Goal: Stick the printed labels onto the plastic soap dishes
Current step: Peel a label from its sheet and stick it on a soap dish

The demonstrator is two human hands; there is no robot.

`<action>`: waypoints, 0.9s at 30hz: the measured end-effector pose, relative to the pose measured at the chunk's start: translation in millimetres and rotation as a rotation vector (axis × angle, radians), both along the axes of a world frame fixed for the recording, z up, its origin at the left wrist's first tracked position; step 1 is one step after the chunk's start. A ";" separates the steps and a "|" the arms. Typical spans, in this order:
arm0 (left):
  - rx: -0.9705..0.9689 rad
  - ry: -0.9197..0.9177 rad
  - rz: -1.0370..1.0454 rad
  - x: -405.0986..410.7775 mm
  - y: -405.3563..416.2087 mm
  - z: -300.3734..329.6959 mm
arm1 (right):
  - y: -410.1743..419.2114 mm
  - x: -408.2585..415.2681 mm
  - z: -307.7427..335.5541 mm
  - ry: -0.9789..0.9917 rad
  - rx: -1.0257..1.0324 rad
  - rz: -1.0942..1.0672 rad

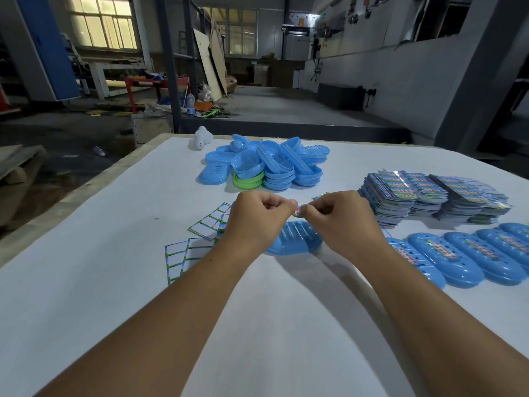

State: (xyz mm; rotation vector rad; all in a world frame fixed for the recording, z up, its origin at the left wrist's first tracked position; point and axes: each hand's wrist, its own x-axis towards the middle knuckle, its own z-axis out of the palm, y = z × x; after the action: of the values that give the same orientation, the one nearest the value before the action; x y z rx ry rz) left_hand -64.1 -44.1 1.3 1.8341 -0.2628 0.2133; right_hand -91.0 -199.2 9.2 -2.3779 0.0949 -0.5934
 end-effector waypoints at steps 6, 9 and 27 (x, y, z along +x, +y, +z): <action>-0.039 0.058 0.025 2.1 -0.4 2.4 | -5.4 3.5 -3.0 0.049 0.103 0.010; -0.078 0.108 0.029 2.9 -0.2 3.9 | -7.3 5.1 -2.6 0.061 0.153 0.054; 0.320 0.183 0.074 -1.9 11.1 -1.1 | -15.8 -0.4 -0.4 0.264 0.121 0.076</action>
State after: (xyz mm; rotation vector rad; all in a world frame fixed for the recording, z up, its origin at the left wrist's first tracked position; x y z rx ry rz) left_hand -66.0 -33.0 0.2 2.1674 -0.1042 0.0542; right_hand -91.4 -215.0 8.9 -2.3185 0.1516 -0.2287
